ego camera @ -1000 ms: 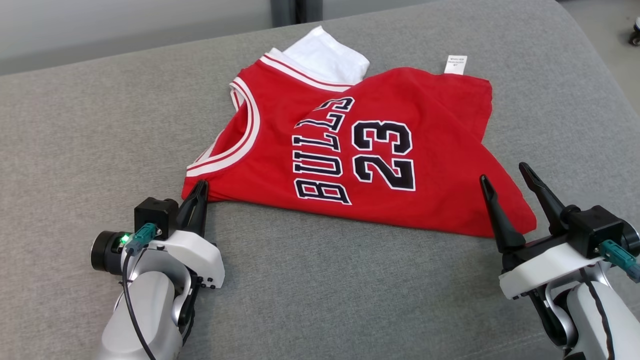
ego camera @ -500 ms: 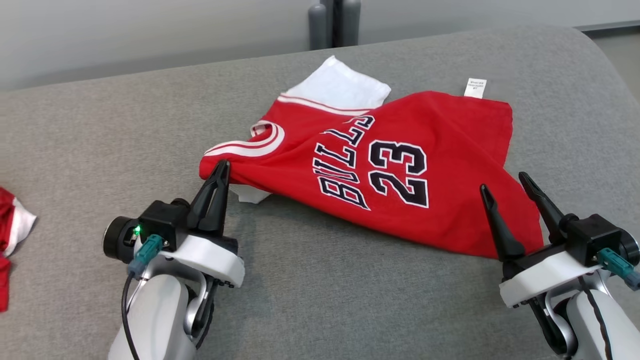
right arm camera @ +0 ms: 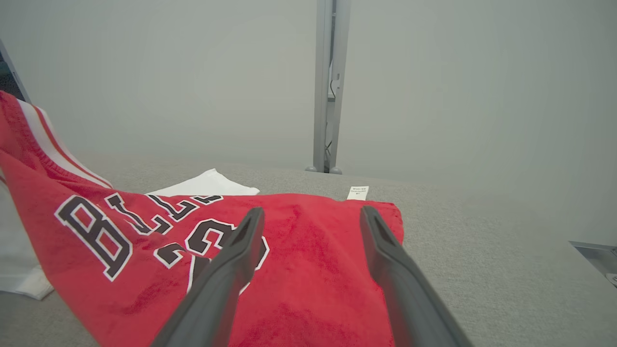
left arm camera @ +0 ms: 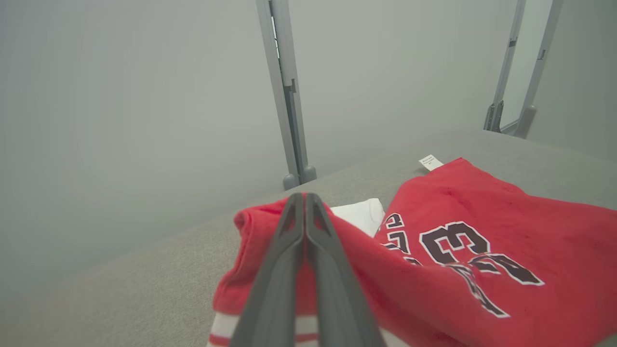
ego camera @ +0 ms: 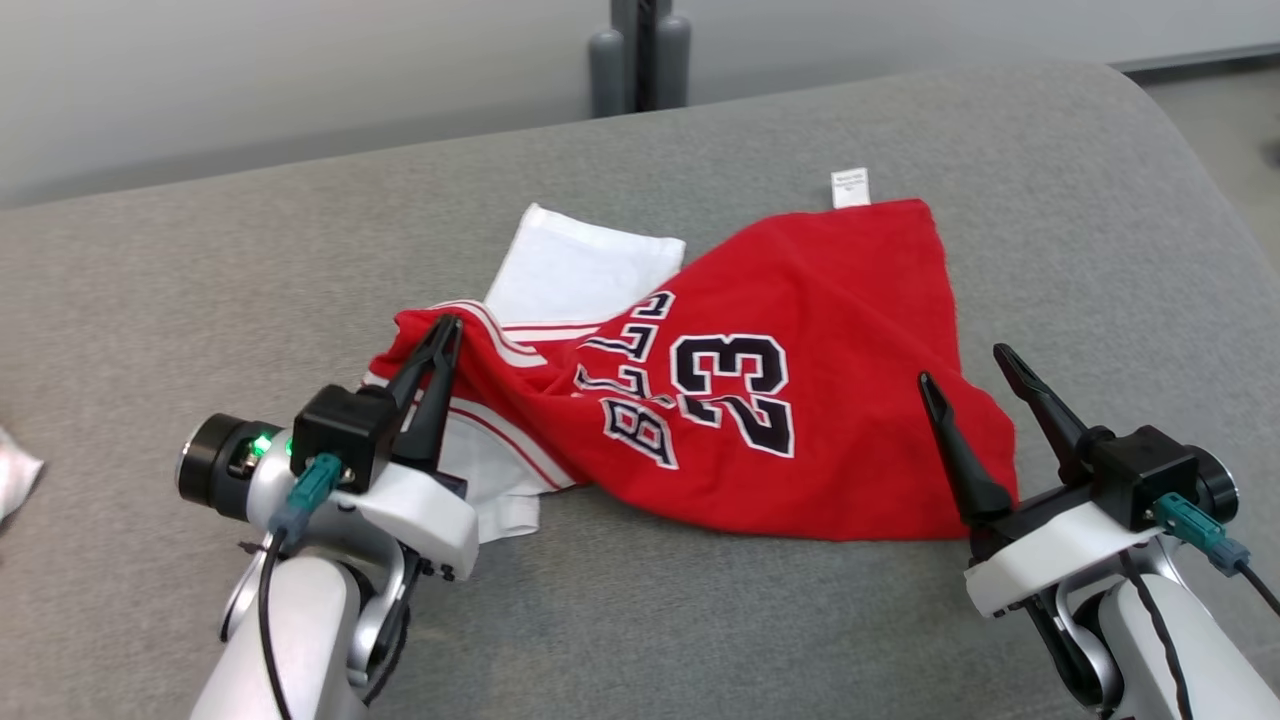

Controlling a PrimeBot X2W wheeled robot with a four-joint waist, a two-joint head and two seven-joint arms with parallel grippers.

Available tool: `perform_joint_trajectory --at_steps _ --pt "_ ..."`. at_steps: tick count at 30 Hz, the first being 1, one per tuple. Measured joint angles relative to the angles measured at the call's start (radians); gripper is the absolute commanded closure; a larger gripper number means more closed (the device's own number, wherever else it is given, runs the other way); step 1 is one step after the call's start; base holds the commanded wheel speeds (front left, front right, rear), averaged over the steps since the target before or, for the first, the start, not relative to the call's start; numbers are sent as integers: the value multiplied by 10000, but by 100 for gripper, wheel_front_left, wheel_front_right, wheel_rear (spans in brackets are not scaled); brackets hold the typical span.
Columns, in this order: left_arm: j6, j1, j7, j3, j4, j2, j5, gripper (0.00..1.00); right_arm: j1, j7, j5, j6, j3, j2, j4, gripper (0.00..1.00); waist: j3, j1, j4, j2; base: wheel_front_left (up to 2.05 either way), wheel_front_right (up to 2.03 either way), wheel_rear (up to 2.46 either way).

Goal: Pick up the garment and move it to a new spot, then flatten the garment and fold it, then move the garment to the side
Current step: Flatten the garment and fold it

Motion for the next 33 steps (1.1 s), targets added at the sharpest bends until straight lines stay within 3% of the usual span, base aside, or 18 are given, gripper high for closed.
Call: perform_joint_trajectory --at_steps 9,10,11,12,13,18,24,29,33 --pt "345 -1499 -102 224 2884 357 368 100 -305 -4 2 0 144 151 46 0 776 0 -703 -1 0 0 0" --pt "387 -1708 -182 238 3281 366 393 87 -359 -4 2 0 157 167 33 0 885 0 -768 0 0 0 0" --pt "422 -1900 -242 213 3693 401 481 58 -410 -4 2 0 151 190 6 0 993 0 -832 0 0 0 0" --pt "479 -2057 -316 196 4073 430 554 14 -449 -6 2 0 151 215 -15 0 1092 0 -886 0 0 0 0" --pt "520 -2196 -345 180 4449 435 600 0 -475 -10 -4 0 151 234 -29 0 1183 0 -934 0 0 0 0" --pt "621 -2709 -1057 247 5542 251 466 0 -492 -27 -56 0 52 297 -46 0 1378 0 -940 0 0 0 0" --pt "629 -2831 -1946 364 5739 -25 130 0 -466 -27 -136 0 -132 176 -67 0 1164 0 -462 0 0 0 0" --pt "587 -2533 -2167 506 4987 -295 -238 0 -338 -29 -155 0 -416 31 -138 0 786 0 24 0 0 0 0" --pt "533 -1353 -2197 623 3279 -430 -453 0 -7 -29 -259 0 -848 -86 -545 0 319 0 687 0 0 0 0"
